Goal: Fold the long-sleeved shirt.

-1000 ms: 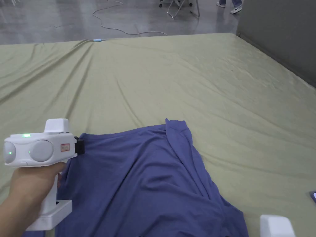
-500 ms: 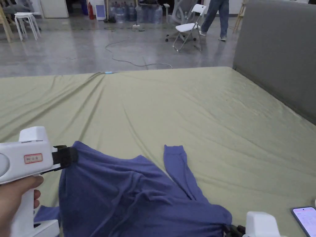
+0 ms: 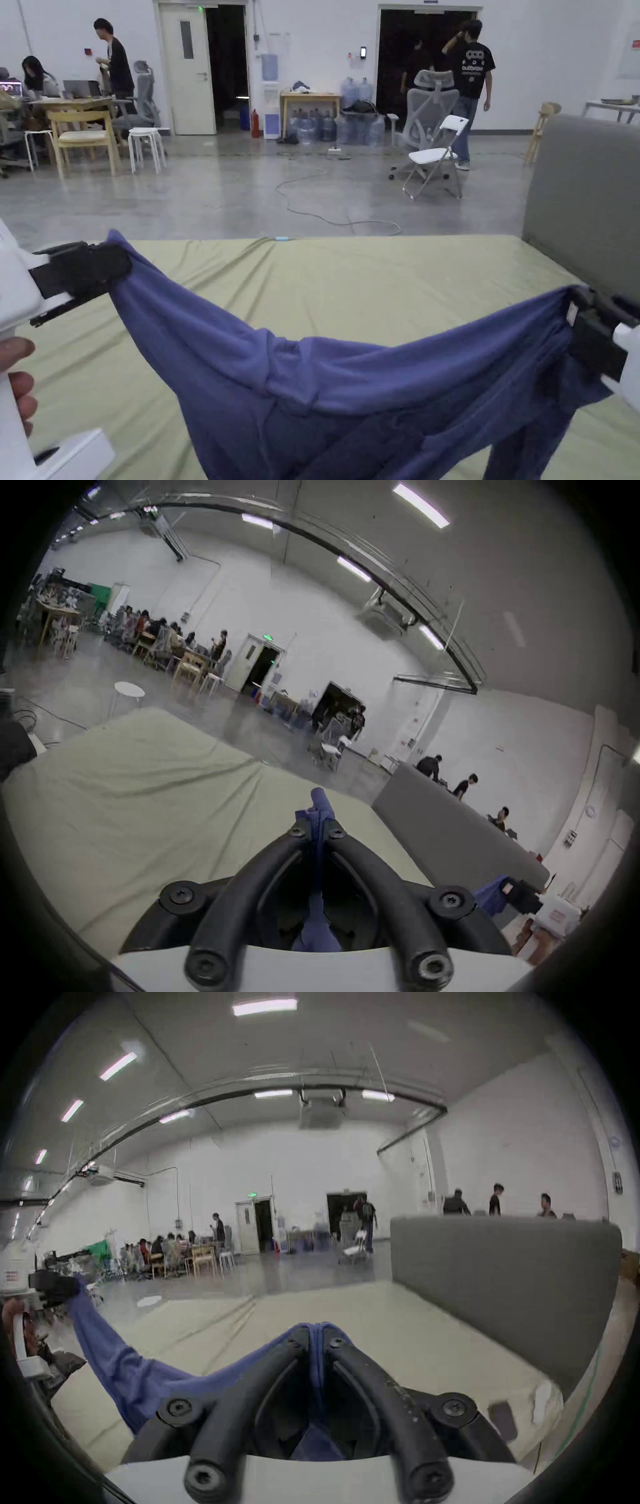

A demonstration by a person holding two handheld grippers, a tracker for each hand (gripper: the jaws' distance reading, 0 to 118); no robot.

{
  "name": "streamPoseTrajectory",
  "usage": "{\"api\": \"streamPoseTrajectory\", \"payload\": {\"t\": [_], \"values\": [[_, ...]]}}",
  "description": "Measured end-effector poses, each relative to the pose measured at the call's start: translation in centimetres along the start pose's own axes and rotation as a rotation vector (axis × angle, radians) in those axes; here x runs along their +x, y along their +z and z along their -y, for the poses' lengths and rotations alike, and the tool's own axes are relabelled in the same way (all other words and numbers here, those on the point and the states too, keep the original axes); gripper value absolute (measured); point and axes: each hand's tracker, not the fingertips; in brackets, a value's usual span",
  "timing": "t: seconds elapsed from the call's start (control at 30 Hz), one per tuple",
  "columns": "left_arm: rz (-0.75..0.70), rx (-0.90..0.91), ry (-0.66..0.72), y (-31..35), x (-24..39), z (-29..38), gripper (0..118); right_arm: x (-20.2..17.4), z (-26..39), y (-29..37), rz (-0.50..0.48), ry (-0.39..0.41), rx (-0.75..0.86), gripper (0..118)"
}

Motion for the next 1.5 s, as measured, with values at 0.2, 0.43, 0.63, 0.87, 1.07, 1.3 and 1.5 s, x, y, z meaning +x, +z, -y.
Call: {"api": "streamPoseTrajectory", "payload": {"t": [0.2, 0.43, 0.63, 0.87, 1.07, 1.3, 1.5], "values": [[0.012, 0.070, 0.053, -3.5, -0.9, -7.4, 3, 0.8, -10.6, -8.0, -0.005, -0.012, 0.016, 9], [0.010, 0.159, 0.078, -10.0, -2.0, -15.6, 3, 1.6, -21.3, -17.0, 0.047, -0.032, -0.041, 9], [-0.059, 0.234, -0.017, -15.1, -2.1, -17.8, 3, 1.9, -25.2, -23.5, 0.095, -0.011, -0.104, 9], [-0.077, 0.182, -0.038, -22.1, -5.1, -14.5, 3, 2.1, -20.6, -30.2, 0.132, 0.052, -0.143, 9], [-0.151, 0.000, 0.006, -26.7, -10.9, -4.5, 3, 2.5, -6.9, -36.4, 0.098, 0.173, -0.349, 9], [-0.189, -0.252, 0.059, -25.5, -18.1, 10.6, 3, 2.9, 12.0, -34.6, 0.038, 0.196, -0.624, 9], [-0.196, -0.373, 0.057, -16.7, -20.7, 18.1, 3, 4.8, 21.5, -27.0, -0.031, 0.234, -0.749, 9]]}}
